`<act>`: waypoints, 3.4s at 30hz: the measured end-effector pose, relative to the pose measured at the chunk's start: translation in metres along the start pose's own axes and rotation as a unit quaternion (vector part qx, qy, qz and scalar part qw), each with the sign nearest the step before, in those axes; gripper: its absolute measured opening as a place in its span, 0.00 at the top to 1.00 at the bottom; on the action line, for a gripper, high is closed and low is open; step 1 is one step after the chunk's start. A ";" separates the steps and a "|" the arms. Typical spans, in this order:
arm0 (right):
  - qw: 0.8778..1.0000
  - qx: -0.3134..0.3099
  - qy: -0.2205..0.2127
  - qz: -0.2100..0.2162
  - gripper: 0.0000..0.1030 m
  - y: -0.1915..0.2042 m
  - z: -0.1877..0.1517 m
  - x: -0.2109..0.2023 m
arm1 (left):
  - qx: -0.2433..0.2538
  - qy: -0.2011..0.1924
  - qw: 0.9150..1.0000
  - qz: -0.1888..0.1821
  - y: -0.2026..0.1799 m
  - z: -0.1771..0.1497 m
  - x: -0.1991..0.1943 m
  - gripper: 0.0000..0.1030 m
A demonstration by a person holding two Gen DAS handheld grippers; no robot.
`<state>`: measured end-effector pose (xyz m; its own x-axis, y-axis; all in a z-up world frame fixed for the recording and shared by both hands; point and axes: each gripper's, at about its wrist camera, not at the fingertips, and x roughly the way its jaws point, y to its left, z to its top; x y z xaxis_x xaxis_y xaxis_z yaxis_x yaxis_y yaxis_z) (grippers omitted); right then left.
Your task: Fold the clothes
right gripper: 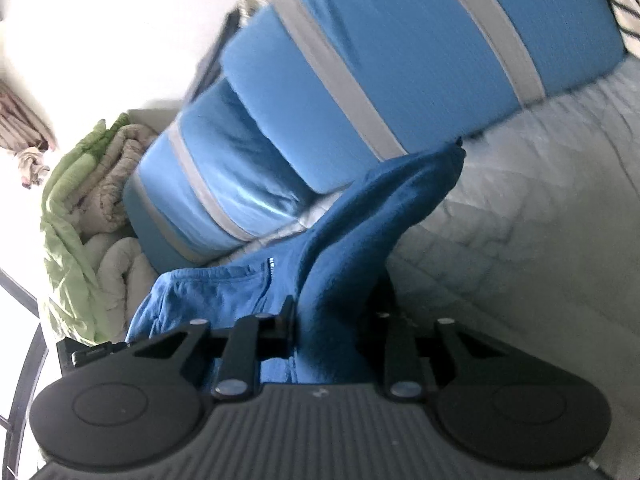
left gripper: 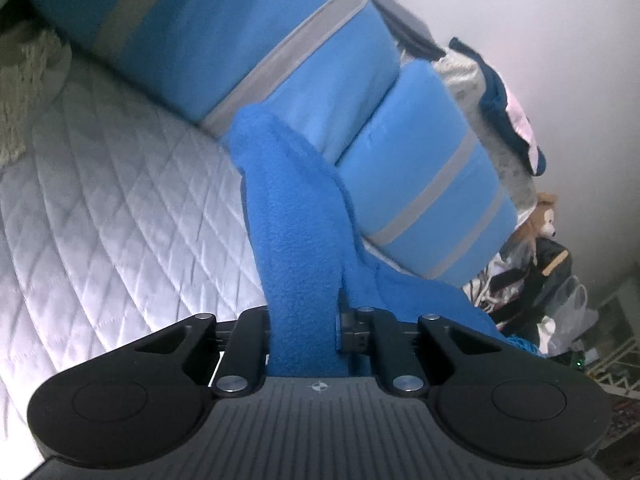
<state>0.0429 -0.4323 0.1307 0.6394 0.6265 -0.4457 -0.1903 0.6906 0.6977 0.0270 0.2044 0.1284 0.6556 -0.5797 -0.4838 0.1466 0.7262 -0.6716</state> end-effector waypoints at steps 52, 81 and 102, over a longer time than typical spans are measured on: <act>0.999 -0.038 -0.001 -0.037 0.00 0.119 -0.027 0.139 | 0.164 -0.156 0.882 0.413 0.095 0.020 -0.020 0.67; 0.987 -0.086 -0.005 -0.138 0.00 0.076 -0.041 0.104 | 0.226 -0.158 0.887 0.371 0.000 0.000 -0.025 0.25; 0.978 -0.132 0.002 -0.164 0.00 0.052 -0.052 0.069 | 0.263 -0.086 0.928 0.250 -0.096 -0.074 0.167 1.00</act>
<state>0.0380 -0.3345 0.1069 0.6949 0.3573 -0.6241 -0.1614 0.9232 0.3488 0.0676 0.0111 0.0705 0.8406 -0.0876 -0.5345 0.1047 0.9945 0.0017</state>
